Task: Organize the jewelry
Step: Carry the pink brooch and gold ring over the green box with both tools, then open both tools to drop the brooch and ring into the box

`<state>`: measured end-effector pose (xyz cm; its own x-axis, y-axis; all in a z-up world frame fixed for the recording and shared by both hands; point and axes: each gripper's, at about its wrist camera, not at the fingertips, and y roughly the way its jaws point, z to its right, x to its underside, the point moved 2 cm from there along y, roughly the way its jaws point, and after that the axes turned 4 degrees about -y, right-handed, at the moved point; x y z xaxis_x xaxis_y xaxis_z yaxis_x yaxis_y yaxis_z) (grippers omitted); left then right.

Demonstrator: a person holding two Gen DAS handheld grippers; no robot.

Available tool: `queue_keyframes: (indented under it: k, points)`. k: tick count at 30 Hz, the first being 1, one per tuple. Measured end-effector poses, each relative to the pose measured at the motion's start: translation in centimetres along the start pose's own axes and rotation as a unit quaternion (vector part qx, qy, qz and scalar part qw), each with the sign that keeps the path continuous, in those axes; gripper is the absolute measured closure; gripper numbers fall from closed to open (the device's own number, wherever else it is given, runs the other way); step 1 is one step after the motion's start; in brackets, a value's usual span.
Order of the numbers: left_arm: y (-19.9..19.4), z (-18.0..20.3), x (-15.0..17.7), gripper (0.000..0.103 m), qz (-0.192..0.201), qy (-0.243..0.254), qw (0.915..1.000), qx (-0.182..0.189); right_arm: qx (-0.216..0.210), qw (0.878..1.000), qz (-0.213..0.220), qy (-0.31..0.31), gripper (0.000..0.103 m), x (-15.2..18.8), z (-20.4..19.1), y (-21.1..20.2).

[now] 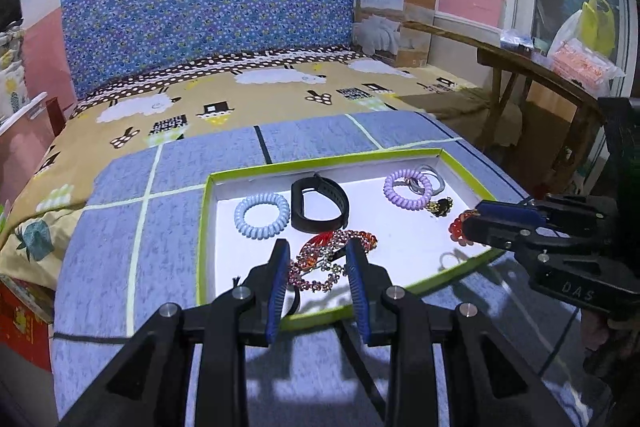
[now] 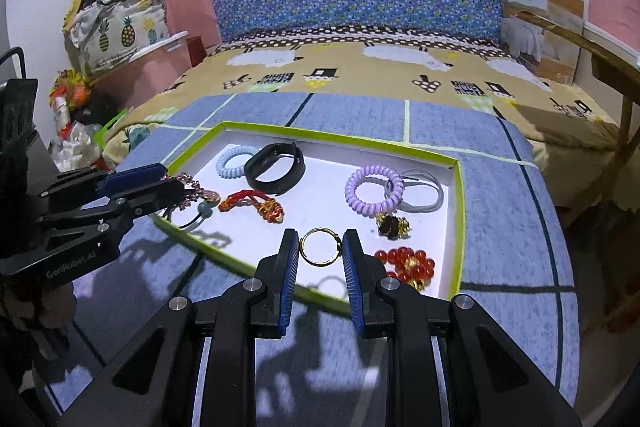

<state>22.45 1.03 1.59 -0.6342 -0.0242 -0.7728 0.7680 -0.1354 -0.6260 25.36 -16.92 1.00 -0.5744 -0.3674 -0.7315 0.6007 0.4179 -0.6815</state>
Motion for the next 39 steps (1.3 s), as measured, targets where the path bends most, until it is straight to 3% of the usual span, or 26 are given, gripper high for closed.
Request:
queue_keyframes:
  k: [14,15,19,31,34,39]
  points:
    - [4.2,0.9,0.7,0.073,-0.062,0.021,0.9977,0.02,-0.001,0.999,-0.052,0.007,0.08,0.2,1.1,4.7]
    - [4.4,1.0,0.7,0.078,-0.065,0.023,0.9974,0.021,-0.001,0.998,-0.055,0.008,0.08,0.2,1.2,4.9]
    - [5.0,1.3,0.7,0.079,-0.078,0.027,0.9962,0.029,0.0,0.998,-0.063,0.006,0.08,0.2,1.3,5.2]
    - [5.1,1.3,0.5,0.079,-0.076,0.028,0.9962,0.031,0.002,0.998,-0.067,-0.001,0.079,0.0,1.3,5.6]
    - [4.8,1.2,0.5,0.078,-0.07,0.025,0.9967,0.032,-0.001,0.998,-0.062,-0.004,0.07,-0.1,1.1,5.5]
    - [3.4,1.0,0.7,0.076,-0.055,0.016,0.998,0.029,-0.002,0.999,-0.052,-0.007,0.069,0.1,0.6,4.4]
